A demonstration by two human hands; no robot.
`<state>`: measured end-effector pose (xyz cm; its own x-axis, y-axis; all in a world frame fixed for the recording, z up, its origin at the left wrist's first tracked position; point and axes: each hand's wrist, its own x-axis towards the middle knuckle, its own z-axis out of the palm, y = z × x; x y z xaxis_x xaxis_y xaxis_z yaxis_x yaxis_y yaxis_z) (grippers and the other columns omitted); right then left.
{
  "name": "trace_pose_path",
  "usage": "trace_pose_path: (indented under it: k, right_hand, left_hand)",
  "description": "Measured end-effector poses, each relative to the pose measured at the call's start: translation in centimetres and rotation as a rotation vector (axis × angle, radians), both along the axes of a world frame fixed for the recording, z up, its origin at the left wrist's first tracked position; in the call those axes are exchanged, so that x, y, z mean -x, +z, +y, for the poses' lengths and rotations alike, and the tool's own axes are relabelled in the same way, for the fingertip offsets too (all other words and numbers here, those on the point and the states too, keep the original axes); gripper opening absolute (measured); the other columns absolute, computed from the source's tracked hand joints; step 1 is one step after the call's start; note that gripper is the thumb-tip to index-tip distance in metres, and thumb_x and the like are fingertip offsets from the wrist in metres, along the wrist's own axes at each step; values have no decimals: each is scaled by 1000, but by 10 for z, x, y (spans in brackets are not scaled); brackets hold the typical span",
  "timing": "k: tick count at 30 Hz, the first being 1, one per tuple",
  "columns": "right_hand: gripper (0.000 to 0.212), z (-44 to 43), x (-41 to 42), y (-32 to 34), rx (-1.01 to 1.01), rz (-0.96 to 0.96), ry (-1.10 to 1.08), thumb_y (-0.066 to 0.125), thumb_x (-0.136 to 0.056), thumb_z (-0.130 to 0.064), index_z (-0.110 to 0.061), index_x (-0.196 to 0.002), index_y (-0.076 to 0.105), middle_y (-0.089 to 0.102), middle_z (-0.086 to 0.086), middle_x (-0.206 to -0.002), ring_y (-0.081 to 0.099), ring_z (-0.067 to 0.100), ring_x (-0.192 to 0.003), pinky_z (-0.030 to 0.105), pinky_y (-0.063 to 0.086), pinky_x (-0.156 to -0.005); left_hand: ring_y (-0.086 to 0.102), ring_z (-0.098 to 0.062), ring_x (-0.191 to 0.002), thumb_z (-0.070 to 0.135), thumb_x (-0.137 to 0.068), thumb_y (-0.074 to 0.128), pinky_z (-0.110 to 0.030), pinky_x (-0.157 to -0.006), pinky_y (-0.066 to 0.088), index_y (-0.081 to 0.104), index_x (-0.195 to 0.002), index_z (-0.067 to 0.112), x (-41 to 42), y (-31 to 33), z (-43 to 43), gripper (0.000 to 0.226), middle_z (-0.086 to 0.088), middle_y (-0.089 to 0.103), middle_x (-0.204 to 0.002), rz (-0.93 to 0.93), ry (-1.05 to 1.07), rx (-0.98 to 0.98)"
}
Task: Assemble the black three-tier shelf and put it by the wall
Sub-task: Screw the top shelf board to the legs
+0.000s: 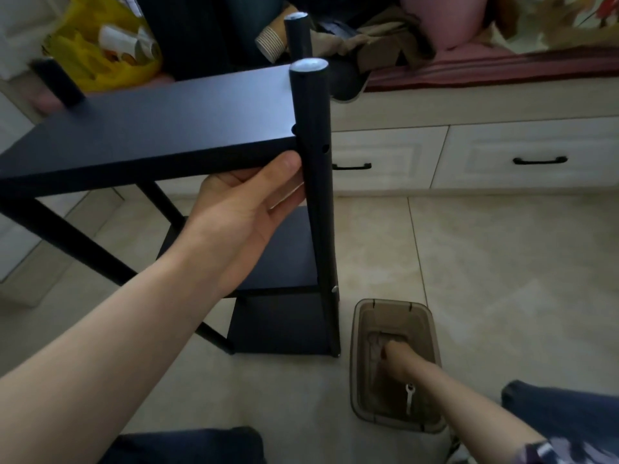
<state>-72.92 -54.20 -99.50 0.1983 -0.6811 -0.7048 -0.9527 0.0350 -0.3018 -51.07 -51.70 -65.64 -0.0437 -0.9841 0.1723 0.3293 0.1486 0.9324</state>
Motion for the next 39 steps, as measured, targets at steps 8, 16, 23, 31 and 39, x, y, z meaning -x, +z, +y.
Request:
trace_pose_path:
  k: [8, 16, 23, 31, 39]
  right_hand:
    - [48, -19, 2, -20, 109, 3, -17, 38, -104, -11, 0, -150, 30, 29, 22, -155, 37, 34, -140, 37, 34, -114]
    - [45, -27, 8, -39, 226, 60, 116, 34, -104, -9, -4, -149, 31, 30, 19, -153, 40, 37, -135, 43, 40, -110]
    - [46, -29, 7, -51, 240, 121, 194, 37, -103, -13, -7, -148, 32, 32, 16, -153, 38, 38, -136, 45, 41, -109]
    - [44, -25, 6, -57, 341, 226, 327, 40, -101, -14, -11, -145, 35, 48, 13, -138, 58, 31, -116, 38, 52, -86]
    - [44, -17, 2, -60, 373, 300, 409, 40, -102, -17, -12, -145, 36, 49, 13, -141, 54, 32, -122, 40, 50, -91]
  left_hand:
    - [68, -19, -116, 20, -84, 68, -31, -96, 54, 81, -94, 27, -2, 0, 0, 18, 2, 76, -112, -34, 13, -1]
    - [68, -17, -117, 20, -85, 66, -32, -95, 55, 81, -92, 32, -4, 0, 0, 20, 6, 76, -110, -92, 21, 16]
    - [68, -18, -117, 17, -88, 65, -34, -94, 55, 80, -93, 30, -5, 0, -2, 20, 4, 76, -110, -102, 25, 3]
    - [69, -18, -115, 21, -82, 68, -34, -94, 56, 79, -91, 31, -6, 0, -3, 17, 6, 76, -107, -129, 23, 10]
    - [70, -15, -112, 24, -79, 68, -32, -92, 56, 79, -87, 33, -6, 0, -4, 16, 7, 77, -104, -159, 31, 9]
